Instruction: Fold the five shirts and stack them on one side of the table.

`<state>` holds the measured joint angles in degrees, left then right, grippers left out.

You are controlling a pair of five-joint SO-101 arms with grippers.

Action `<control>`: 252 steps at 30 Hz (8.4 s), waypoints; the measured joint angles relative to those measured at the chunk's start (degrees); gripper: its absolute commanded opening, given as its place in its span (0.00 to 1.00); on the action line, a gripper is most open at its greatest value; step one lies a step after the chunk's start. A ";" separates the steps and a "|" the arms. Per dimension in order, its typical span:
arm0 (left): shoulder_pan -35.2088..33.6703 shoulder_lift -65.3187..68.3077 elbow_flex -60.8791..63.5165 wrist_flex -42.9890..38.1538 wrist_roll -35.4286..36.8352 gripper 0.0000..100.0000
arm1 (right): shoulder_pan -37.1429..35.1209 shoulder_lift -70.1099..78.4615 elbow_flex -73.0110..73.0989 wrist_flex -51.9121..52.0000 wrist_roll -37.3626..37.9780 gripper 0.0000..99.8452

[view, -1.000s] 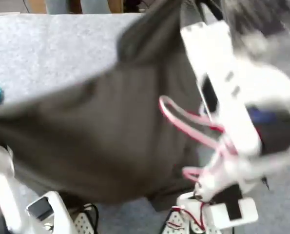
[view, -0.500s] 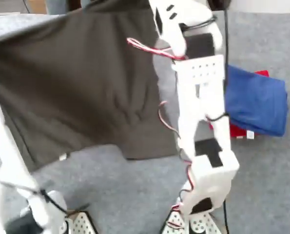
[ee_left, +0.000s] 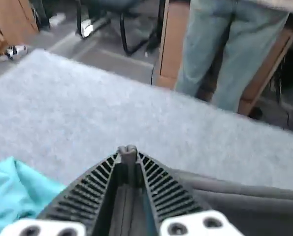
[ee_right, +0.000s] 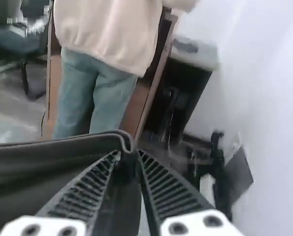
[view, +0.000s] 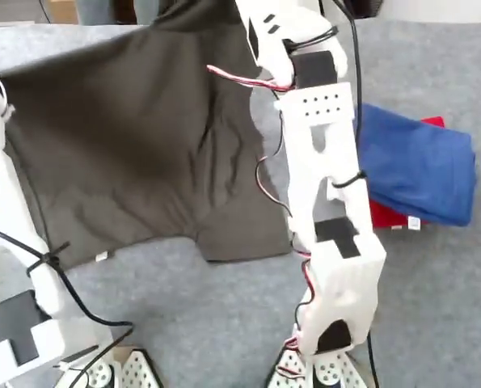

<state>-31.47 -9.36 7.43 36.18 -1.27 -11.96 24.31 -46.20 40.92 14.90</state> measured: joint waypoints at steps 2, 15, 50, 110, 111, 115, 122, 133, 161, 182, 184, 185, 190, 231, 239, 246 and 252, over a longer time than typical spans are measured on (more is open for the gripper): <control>0.00 0.00 0.00 5.36 -2.64 0.03 | 0.00 0.00 0.00 4.48 0.00 0.01; 0.00 0.00 7.38 25.14 -9.67 0.03 | -0.53 0.00 0.00 41.41 9.14 0.01; -10.99 -15.38 40.70 24.70 -35.08 0.03 | 0.18 -31.65 67.60 38.42 20.40 0.01; -4.48 -3.87 12.22 28.66 -17.14 0.03 | -2.20 -14.42 39.91 30.59 16.79 0.01; -3.34 -1.14 11.52 26.99 -16.26 0.03 | -2.37 -11.25 37.27 29.36 15.74 0.01; -2.02 10.46 8.44 20.04 -14.86 0.03 | -3.08 1.32 26.29 27.25 12.31 0.01; -1.85 29.63 3.43 11.60 -14.59 0.03 | -3.16 24.79 2.55 26.90 9.76 0.01; -4.40 34.02 -3.87 14.33 -14.24 0.03 | -0.79 53.19 -34.90 30.77 9.58 0.01; -6.68 8.70 -4.04 36.57 -15.03 0.03 | -0.09 42.73 -46.68 59.60 9.58 0.01; -6.68 -33.58 33.85 27.25 -19.52 0.03 | 1.58 42.73 -46.68 52.40 6.42 0.16; -6.68 -34.90 33.85 28.66 -19.52 0.03 | 1.58 42.46 -46.68 57.05 8.26 0.05; -6.68 -35.34 33.85 29.54 -19.52 0.03 | 1.58 42.02 -46.68 58.73 9.32 0.01; -6.68 -36.57 34.29 33.58 -21.36 0.03 | 1.58 37.45 -46.68 59.87 10.81 0.01; -22.77 -36.66 39.21 49.14 -29.71 0.03 | -18.90 -44.84 87.82 30.24 50.11 0.20; -22.77 -36.66 40.09 47.74 -29.89 0.03 | -19.08 -40.26 89.14 26.20 49.58 0.20; -22.77 -36.66 40.09 45.19 -29.89 0.03 | -19.08 -30.59 89.14 19.25 49.58 0.20; -22.77 -36.66 40.09 45.19 -29.89 0.03 | -18.20 -27.52 89.23 16.62 48.00 0.21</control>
<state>-54.24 -46.02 47.52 81.36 -31.16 -30.15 -3.21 43.03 57.54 62.90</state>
